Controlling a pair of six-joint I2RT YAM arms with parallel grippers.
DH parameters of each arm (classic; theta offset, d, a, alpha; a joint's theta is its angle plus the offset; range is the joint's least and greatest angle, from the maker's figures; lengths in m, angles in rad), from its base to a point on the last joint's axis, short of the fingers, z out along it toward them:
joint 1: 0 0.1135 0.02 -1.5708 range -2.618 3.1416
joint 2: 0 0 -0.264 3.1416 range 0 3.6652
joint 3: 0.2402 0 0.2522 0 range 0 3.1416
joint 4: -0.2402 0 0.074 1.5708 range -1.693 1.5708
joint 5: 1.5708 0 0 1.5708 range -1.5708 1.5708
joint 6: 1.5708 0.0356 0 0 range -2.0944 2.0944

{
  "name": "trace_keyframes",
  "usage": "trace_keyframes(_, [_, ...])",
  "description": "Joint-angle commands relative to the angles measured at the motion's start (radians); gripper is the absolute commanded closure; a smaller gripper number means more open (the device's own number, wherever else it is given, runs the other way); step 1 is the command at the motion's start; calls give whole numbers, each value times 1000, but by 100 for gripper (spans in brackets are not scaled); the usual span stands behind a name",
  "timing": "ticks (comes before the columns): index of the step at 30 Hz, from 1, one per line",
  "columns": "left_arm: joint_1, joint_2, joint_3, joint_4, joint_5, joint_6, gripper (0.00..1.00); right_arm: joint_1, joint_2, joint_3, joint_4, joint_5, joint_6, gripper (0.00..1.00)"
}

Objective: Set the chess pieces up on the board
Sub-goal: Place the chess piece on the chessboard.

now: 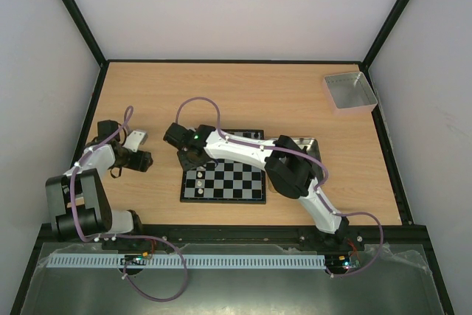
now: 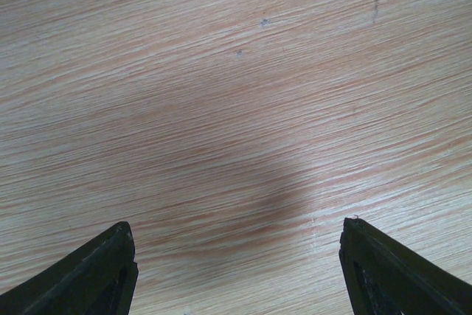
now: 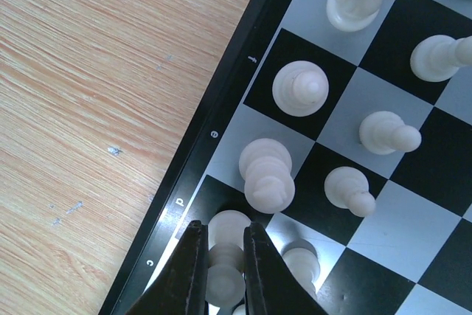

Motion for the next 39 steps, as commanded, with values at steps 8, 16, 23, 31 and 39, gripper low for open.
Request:
trace_keyframes(8, [6, 14, -11, 10, 14, 9, 24, 0, 15, 0, -1, -2, -5, 92])
trace_keyframes(16, [7, 10, -9, 6, 13, 13, 24, 3, 13, 0, -4, -2, -4, 89])
trace_keyframes(23, [6, 10, -10, 7, 14, 15, 24, 4, 14, 4, -5, -3, -4, 88])
trace_keyframes(31, [8, 10, -10, 10, 7, 19, 24, 8, 27, 24, -12, -12, -6, 87])
trace_keyframes(39, [7, 7, -12, 10, 9, 20, 25, 12, 36, 33, -14, -11, -6, 87])
